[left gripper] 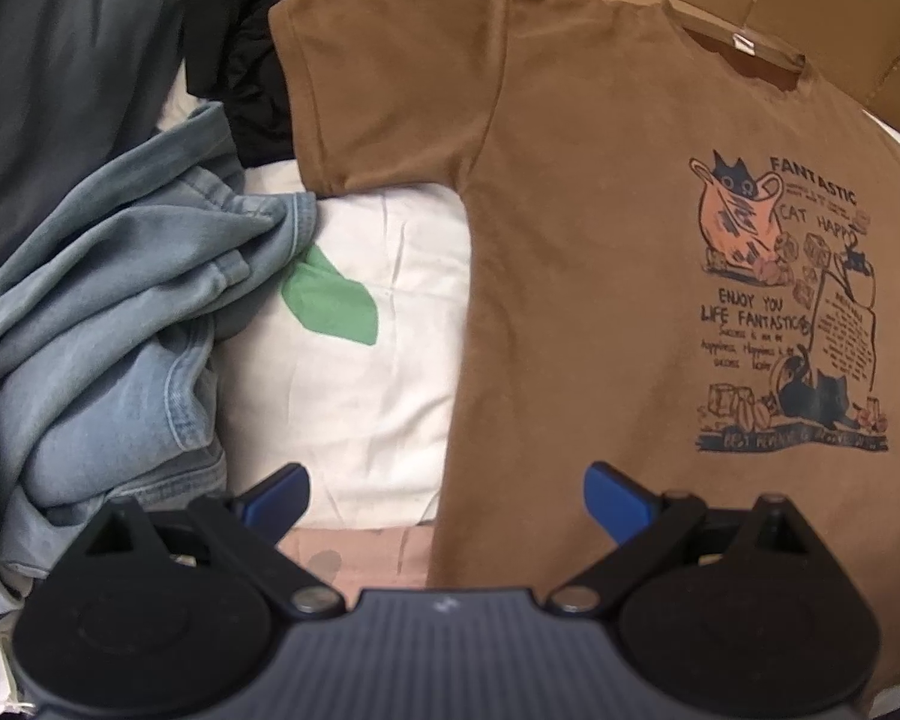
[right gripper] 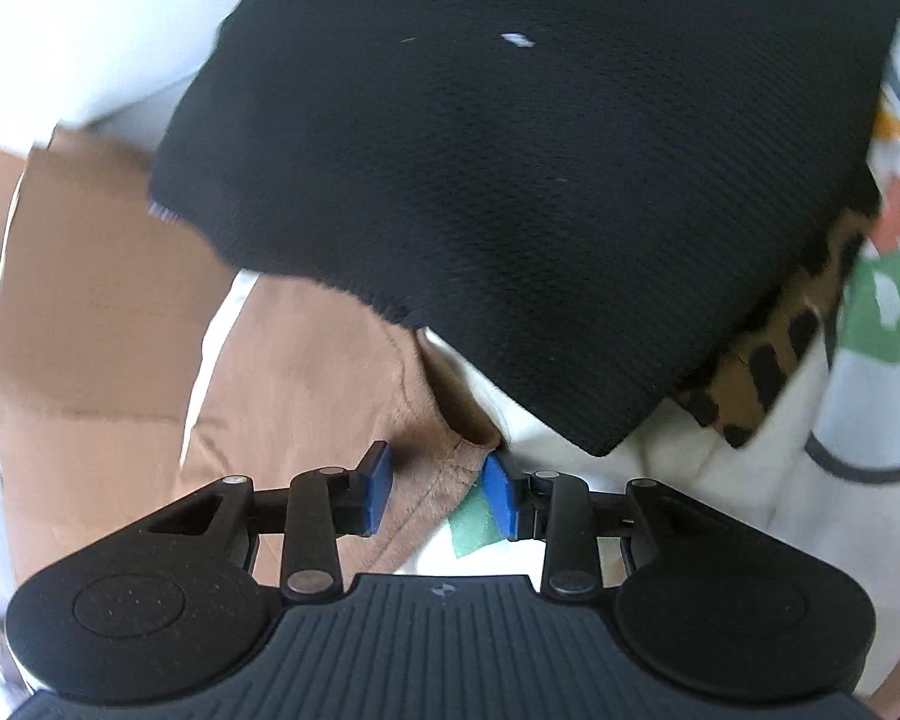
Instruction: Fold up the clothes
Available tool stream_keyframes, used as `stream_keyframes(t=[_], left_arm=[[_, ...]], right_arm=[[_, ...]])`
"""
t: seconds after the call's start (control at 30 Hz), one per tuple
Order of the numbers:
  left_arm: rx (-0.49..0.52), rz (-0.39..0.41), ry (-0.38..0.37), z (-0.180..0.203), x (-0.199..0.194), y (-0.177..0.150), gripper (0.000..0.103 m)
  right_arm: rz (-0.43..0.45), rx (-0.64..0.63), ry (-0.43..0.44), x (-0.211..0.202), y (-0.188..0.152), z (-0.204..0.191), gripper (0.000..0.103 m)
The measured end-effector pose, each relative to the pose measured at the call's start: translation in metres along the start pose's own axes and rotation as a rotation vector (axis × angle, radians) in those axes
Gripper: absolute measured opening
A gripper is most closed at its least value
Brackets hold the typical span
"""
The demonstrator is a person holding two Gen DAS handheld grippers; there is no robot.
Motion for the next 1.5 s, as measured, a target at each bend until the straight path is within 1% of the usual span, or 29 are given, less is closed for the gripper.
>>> stream_keyframes(t=[0.03,0.07,0.1,0.2,0.4,0.47,0.5,0.53,0.57,0.6,0.73,0.8,0.87,0.9,0.93,1.0,1.07,1.13,1.17,1.3,1.5], left_arm=[[0.0,0.003,-0.002,0.0,-0.001,0.0,0.099],[-0.001,0.005,-0.004,0.0,-0.001,0.001,0.099],[-0.001,0.008,-0.005,0.0,-0.002,0.001,0.099],[-0.002,0.018,-0.011,-0.001,-0.003,0.003,0.099],[0.005,0.042,-0.023,-0.001,0.003,0.013,0.099],[0.01,0.054,-0.025,-0.001,0.008,0.02,0.099],[0.01,0.061,-0.028,-0.001,0.011,0.024,0.099],[0.009,0.068,-0.03,-0.001,0.013,0.028,0.099],[0.007,0.079,-0.029,-0.001,0.017,0.034,0.099],[0.004,0.09,-0.029,-0.001,0.02,0.041,0.099],[-0.003,0.14,-0.024,0.003,0.03,0.068,0.099],[-0.002,0.173,-0.029,0.007,0.032,0.085,0.099],[0.004,0.208,-0.029,0.01,0.033,0.105,0.098],[0.008,0.226,-0.025,0.011,0.034,0.114,0.098],[0.012,0.244,-0.02,0.013,0.035,0.124,0.096],[0.018,0.277,0.0,0.016,0.039,0.141,0.08],[0.026,0.301,0.018,0.02,0.047,0.158,0.072],[0.038,0.317,0.024,0.026,0.056,0.175,0.07],[0.045,0.325,0.025,0.029,0.061,0.183,0.07],[0.075,0.342,0.027,0.044,0.082,0.21,0.059],[0.078,0.33,0.032,0.067,0.114,0.24,0.056]], right_arm=[[0.0,0.009,-0.01,0.0,0.001,0.001,0.025],[0.001,0.008,-0.025,0.0,0.002,0.003,0.016],[0.005,0.003,-0.035,-0.001,0.003,0.005,0.011],[0.019,-0.029,-0.059,-0.006,0.005,0.004,0.005],[0.041,-0.095,-0.117,-0.016,0.008,-0.001,0.005],[0.044,-0.112,-0.144,-0.019,0.008,-0.003,0.012],[0.046,-0.12,-0.157,-0.02,0.009,-0.004,0.013],[0.047,-0.128,-0.171,-0.022,0.009,-0.005,0.017],[0.049,-0.136,-0.184,-0.023,0.009,-0.006,0.017],[0.05,-0.151,-0.193,-0.025,0.009,-0.008,0.014],[0.066,-0.321,-0.125,-0.033,-0.005,-0.037,0.015],[0.069,-0.395,-0.1,-0.031,-0.011,-0.051,0.015],[0.071,-0.47,-0.075,-0.028,-0.017,-0.066,0.018],[0.07,-0.503,-0.062,-0.026,-0.021,-0.073,0.021],[0.062,-0.525,-0.049,-0.02,-0.024,-0.08,0.022],[0.036,-0.557,-0.014,-0.011,-0.025,-0.09,0.022],[0.007,-0.599,0.018,-0.002,-0.032,-0.1,0.022],[-0.016,-0.666,0.04,0.017,-0.049,-0.115,0.022],[-0.023,-0.701,0.046,0.024,-0.049,-0.122,0.022],[-0.049,-0.791,0.057,0.064,-0.068,-0.155,0.022],[-0.056,-0.913,0.074,0.093,-0.088,-0.176,0.022]])
Point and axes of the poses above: each gripper's, at about its wrist camera, not at the fingertips, and x roughly the way its jaws point, z to its right, y to its top, the point moved 8 cm from there along x, roughly the way its jaws point, and after that the axes turned 8 degrees about z, right-handed, at the moved point
